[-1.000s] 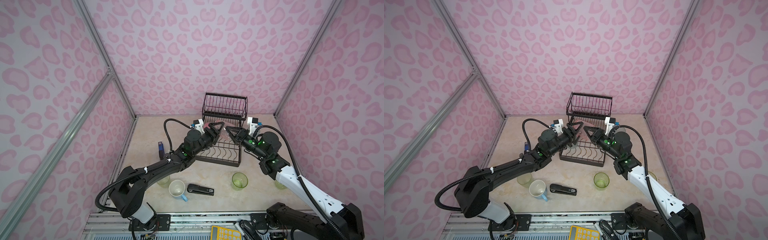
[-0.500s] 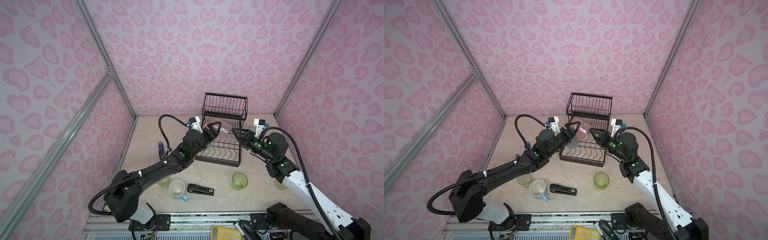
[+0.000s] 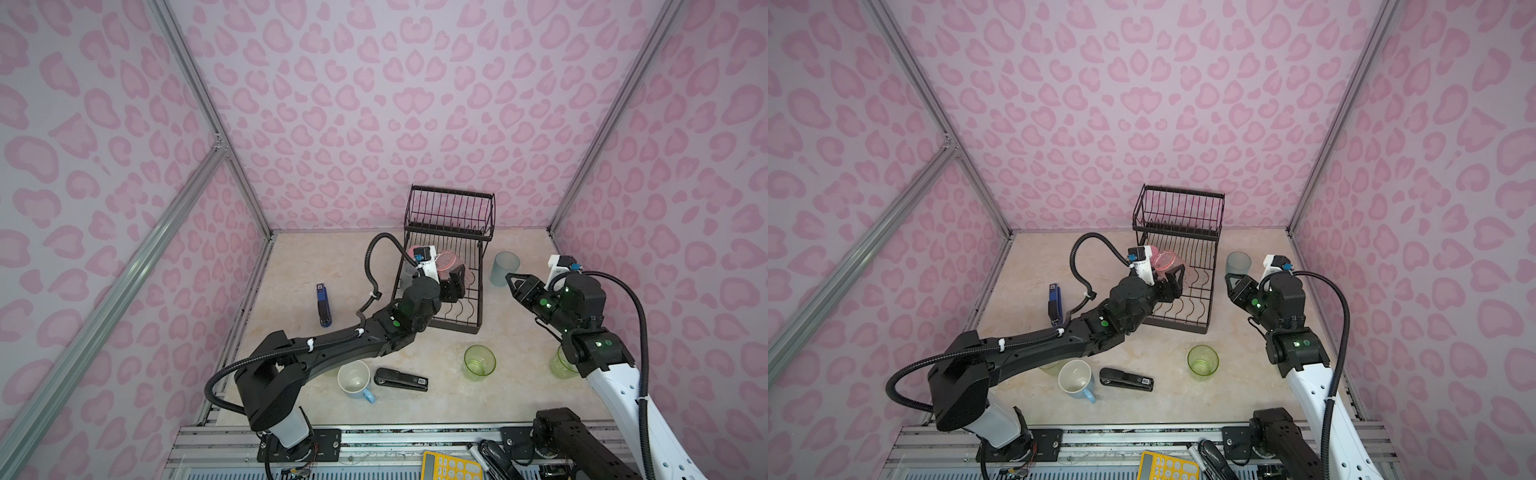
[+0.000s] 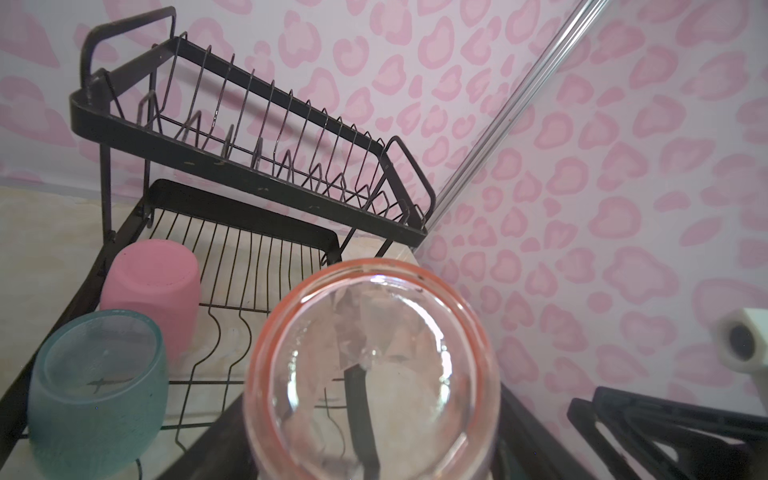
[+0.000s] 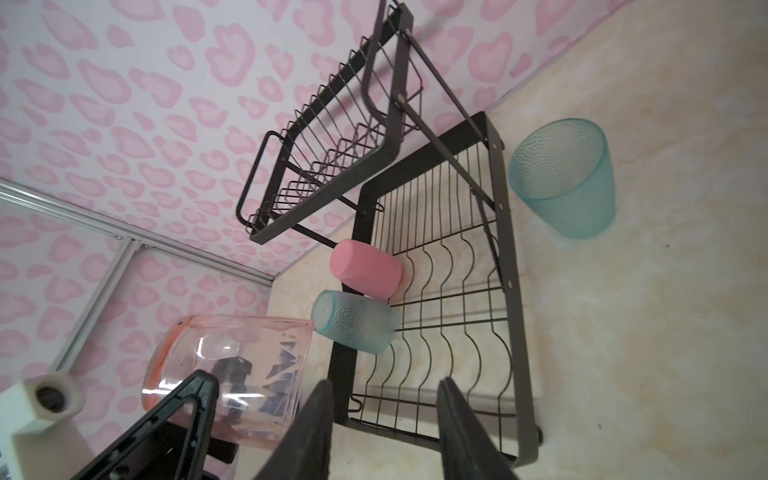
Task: Load the cups into the dish rack
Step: 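Lower the clear cup into the rack with the left gripper while the right withdraws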
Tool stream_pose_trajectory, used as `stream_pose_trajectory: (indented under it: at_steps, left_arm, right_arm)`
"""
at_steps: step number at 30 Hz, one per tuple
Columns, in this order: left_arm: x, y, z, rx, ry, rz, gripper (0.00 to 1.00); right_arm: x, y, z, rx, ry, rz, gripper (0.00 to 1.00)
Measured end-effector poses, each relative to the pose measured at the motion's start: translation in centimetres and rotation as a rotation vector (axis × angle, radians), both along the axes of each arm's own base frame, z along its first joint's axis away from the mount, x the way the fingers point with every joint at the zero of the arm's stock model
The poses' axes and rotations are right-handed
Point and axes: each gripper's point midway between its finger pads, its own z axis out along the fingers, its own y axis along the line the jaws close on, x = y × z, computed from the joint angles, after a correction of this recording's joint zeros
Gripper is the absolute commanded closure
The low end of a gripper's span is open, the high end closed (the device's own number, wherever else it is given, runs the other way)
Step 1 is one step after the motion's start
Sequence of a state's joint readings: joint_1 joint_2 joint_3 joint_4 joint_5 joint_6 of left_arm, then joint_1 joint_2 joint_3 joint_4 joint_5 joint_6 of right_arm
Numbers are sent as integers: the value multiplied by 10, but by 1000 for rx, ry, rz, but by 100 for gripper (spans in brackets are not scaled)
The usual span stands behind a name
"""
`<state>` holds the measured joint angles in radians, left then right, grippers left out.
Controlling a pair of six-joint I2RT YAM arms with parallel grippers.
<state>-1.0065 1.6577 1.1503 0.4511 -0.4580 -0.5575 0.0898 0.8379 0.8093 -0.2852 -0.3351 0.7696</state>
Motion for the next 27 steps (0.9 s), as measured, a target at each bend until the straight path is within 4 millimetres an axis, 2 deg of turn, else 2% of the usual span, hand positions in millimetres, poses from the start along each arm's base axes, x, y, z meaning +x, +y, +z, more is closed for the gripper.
stream_pose_trajectory:
  at_steps: [5,10,16,27]
  left_arm:
    - [14,-16,-26,158,-46,54,31]
    - [25,-31,-53,294,-78,92,31]
    - [46,-40,-82,400,-88,145,31]
    - [83,-35,-126,462,-27,190,31]
  right_arm:
    - [2,-12,-14,-10,29,-21,59]
    - [5,-15,-24,-4,47,-24,60]
    - [10,-16,-39,-2,65,-20,60]
    - [17,-22,-58,-13,81,-28,60]
